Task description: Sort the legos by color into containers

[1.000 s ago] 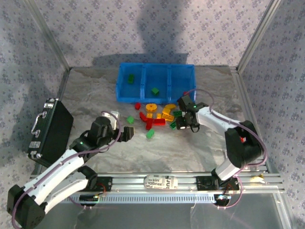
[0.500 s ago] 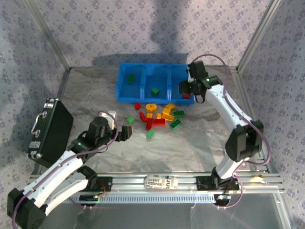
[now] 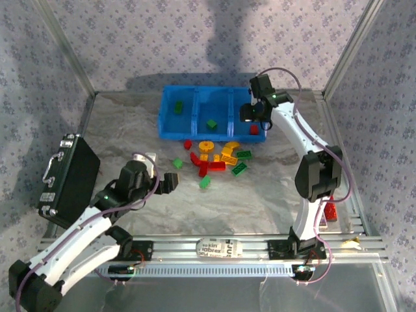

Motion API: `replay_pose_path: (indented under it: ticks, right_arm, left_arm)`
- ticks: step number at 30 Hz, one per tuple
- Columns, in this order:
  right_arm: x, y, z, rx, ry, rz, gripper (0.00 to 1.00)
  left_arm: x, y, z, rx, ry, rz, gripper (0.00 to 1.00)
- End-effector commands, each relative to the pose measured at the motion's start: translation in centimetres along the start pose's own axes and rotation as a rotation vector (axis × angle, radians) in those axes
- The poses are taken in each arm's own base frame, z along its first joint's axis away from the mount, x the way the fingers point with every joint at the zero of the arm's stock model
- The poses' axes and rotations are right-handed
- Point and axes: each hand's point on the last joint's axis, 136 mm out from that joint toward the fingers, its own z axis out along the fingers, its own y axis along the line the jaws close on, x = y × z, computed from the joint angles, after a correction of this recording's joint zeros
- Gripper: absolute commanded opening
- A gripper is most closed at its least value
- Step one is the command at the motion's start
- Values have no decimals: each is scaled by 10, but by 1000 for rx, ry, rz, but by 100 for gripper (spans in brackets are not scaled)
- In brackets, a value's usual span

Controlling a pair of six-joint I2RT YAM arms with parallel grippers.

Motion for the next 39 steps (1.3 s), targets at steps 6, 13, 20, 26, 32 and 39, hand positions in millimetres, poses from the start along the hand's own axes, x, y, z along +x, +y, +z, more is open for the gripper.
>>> replay_pose_path:
  ticks: [6, 13, 20, 26, 32, 39]
  right_arm:
    - [-25, -18, 36, 95, 39, -10, 87]
    - [-54, 51, 7, -42, -122, -183, 84]
    - [-24, 124, 51, -229, 50, -362, 63]
    - [-13, 138, 87, -250, 89, -380, 61]
    - [-8, 133, 117, -258, 106, -357, 62]
    - [5, 131, 145, -223, 136, -375, 62]
  left_arm:
    - [-43, -9, -7, 41, -70, -118, 95]
    - [-45, -5, -8, 31, -68, -127, 95]
    - [-38, 3, -5, 12, -53, -133, 95]
    - [-32, 11, -3, 5, -45, -143, 95]
    - [-30, 16, -2, 7, -46, -157, 95]
    - [-29, 21, 0, 5, -42, -165, 95]
